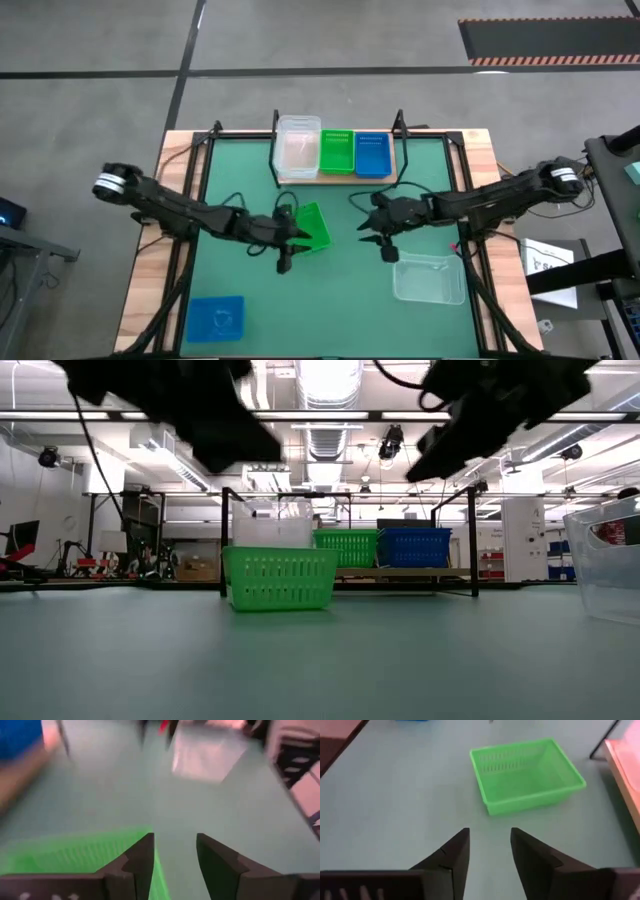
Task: Stack baskets on shelf by color
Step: Stack the green bin on the green bins on the shelf
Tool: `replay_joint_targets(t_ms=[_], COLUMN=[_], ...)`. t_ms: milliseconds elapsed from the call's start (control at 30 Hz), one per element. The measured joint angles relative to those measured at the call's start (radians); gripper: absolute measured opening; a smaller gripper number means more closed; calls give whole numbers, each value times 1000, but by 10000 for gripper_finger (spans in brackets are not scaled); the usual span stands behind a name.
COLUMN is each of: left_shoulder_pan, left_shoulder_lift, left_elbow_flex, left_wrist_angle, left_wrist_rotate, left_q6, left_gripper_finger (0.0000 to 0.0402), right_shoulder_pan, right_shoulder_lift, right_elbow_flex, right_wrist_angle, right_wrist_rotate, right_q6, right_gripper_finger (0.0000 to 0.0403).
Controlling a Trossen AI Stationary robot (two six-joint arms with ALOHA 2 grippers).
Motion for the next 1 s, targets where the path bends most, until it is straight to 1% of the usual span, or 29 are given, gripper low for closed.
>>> replay_joint_targets(t_ms=[100,167,267,333,400,600,700,833,1000], left_shoulder_pan=[-3,-4,-4,-4,-4,-4,-4,-5,-6], left_shoulder_lift=[-111,-178,-250,-269,-270,-267,-267,-266,-266], left_elbow_flex=[0,-12,-53,-96,-137,-200,-207,-207,-207], left_wrist_angle=[18,72,214,337,440,594,601,602,601], left_wrist_rotate=[0,-2,-5,-7,-7,-14,-15,-16,-16], left_q6=[196,312,421,456,465,459,457,417,406], left_gripper_finger=[131,131,131,131,131,131,132,132,132], right_shoulder_pan=[0,1,7,9,11,13,13,11,10], right_shoulder_lift=[95,161,256,311,364,537,606,673,715], right_elbow_flex=[74,129,205,253,304,452,509,553,570], right_wrist_angle=[17,15,2,-1,7,-2,-2,-5,4], right_wrist_rotate=[0,0,-4,-42,-77,-79,-79,-72,-70], right_q6=[-27,-44,-78,-92,-95,-112,-119,-118,-124], right_gripper_finger=[146,149,150,151,151,143,136,129,128])
